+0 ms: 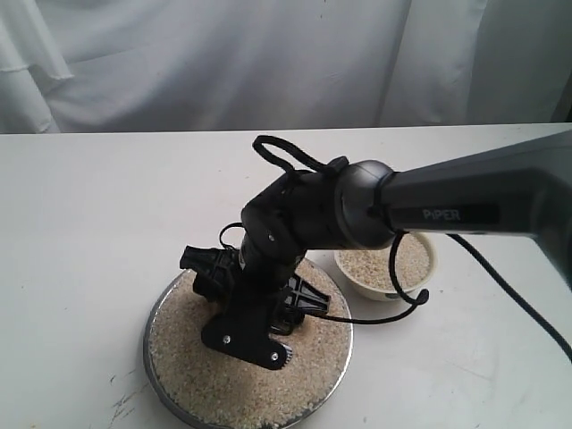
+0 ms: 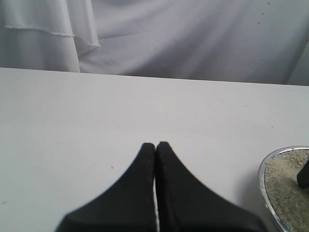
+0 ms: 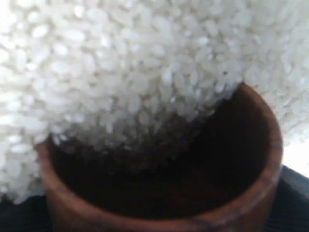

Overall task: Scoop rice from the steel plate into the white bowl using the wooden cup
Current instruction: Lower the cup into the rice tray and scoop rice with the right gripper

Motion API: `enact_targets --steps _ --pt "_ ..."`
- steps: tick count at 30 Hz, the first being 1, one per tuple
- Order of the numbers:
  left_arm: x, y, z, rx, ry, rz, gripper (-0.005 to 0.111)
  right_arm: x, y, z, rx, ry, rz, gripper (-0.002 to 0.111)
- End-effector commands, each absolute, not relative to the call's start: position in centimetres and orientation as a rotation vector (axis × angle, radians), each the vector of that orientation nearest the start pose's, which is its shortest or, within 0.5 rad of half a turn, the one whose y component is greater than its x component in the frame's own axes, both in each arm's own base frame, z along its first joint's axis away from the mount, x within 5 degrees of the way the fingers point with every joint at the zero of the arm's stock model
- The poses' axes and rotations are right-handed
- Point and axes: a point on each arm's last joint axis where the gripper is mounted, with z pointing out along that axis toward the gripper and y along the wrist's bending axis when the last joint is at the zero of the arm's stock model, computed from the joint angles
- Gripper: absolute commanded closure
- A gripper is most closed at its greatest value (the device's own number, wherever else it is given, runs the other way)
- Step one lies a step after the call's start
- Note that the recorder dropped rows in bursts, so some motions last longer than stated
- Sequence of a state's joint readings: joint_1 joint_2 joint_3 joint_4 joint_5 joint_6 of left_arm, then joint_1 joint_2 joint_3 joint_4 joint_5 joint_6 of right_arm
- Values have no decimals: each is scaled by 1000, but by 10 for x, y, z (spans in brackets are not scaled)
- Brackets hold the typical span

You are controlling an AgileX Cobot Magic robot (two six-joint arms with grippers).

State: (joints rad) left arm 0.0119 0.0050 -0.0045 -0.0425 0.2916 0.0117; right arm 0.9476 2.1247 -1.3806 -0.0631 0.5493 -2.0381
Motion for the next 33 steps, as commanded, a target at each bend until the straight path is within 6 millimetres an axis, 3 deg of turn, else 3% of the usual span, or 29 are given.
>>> enact_targets --steps 1,23,33 --pt "55 -1 187 -30 1768 -27 107 246 336 119 -2910 224 -116 108" --pt "55 -1 187 -30 1768 -27 107 255 322 118 -2927 363 0 108" --pt "55 -1 187 -30 1768 -27 107 264 327 141 -2822 518 140 108"
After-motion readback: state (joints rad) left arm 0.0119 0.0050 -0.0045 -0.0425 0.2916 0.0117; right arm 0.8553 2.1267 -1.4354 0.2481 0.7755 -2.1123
